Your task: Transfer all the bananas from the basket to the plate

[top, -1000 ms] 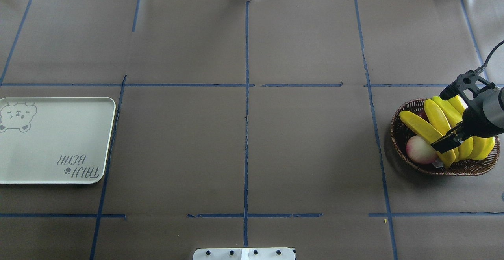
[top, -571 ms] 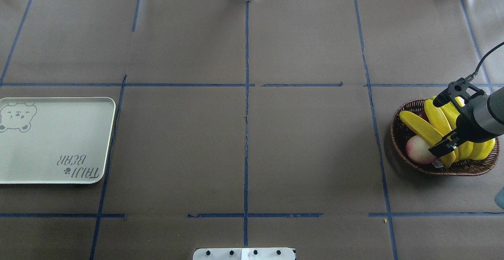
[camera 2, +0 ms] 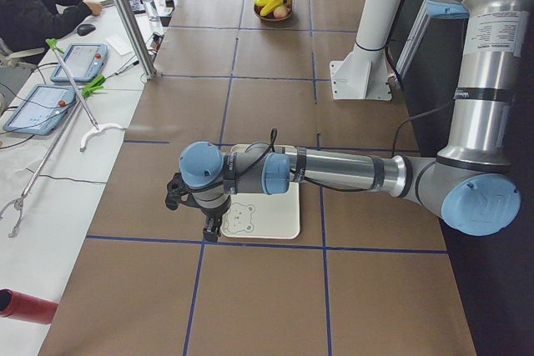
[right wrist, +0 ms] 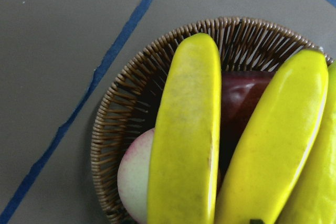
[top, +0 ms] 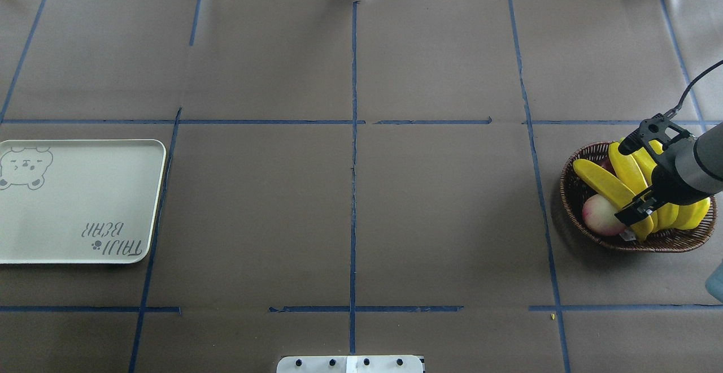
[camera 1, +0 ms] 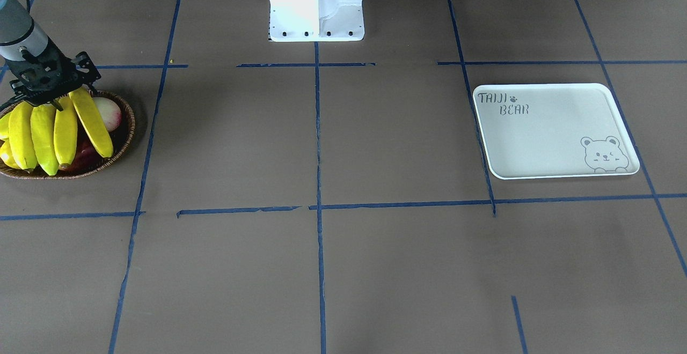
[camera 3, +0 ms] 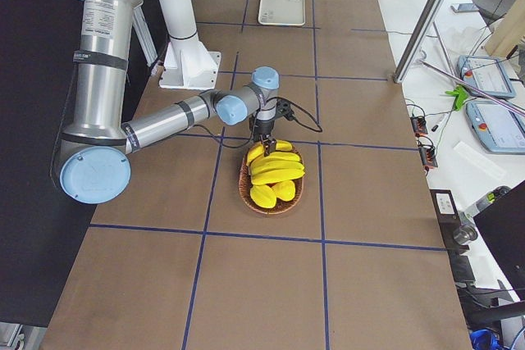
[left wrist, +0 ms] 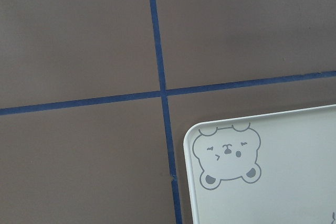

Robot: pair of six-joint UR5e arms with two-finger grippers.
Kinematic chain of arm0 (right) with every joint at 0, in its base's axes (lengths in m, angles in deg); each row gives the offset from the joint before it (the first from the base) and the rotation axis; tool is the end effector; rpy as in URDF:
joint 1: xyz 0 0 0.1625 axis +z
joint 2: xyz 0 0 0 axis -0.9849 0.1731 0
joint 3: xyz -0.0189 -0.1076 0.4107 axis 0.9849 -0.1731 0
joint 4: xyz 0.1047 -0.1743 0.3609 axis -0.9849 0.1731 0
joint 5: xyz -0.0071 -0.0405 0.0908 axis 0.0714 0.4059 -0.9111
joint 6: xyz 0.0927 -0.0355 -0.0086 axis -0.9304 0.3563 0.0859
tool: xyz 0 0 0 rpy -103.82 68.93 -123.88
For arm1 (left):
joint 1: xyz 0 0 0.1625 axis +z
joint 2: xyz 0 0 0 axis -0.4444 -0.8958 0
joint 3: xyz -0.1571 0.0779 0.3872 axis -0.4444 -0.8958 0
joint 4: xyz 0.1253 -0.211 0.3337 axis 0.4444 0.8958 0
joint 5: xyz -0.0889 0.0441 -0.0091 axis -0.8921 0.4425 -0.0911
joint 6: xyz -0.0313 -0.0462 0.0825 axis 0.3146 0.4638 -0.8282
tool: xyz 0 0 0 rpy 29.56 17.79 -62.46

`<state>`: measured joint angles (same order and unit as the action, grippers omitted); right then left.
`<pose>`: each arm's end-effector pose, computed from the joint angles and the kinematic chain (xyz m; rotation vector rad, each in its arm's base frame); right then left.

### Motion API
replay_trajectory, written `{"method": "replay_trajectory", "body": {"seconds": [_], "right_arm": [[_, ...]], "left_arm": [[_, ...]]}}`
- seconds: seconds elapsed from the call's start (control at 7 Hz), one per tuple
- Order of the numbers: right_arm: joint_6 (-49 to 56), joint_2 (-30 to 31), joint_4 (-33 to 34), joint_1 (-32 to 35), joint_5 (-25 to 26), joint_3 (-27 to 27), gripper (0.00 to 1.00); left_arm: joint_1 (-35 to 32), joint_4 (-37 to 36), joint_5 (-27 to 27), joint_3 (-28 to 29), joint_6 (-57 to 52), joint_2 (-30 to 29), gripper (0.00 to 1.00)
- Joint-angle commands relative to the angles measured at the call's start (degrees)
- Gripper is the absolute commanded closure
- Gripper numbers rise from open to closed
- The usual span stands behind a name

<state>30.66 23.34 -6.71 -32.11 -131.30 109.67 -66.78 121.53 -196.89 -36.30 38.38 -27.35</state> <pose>-0.2294 -0.3803 0.4841 0.1737 -0.6727 -0.5765 -0.0846 -0.5083 0.6138 0.0946 0.8788 0.0984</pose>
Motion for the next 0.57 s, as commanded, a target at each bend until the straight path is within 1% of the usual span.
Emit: {"method": "replay_trajectory", "body": {"seconds": [0.0,0.14,0.43], "right_arm": [[-0.06,-0.1,0.0,0.06,0.0,0.21,0.31],[-0.06,-0.1,0.0,0.24,0.0,0.21,0.4],[-0.06,-0.1,0.0,0.33,0.0,0.65,0.82]], "left_arm": [[0.0,0.8,0.0,0.15,0.0,0.0,0.0],[0.0,0.81,0.0,0.15,0.0,0.0,0.0],[0.0,0.81,0.0,0.15,0.0,0.09,0.0]]}}
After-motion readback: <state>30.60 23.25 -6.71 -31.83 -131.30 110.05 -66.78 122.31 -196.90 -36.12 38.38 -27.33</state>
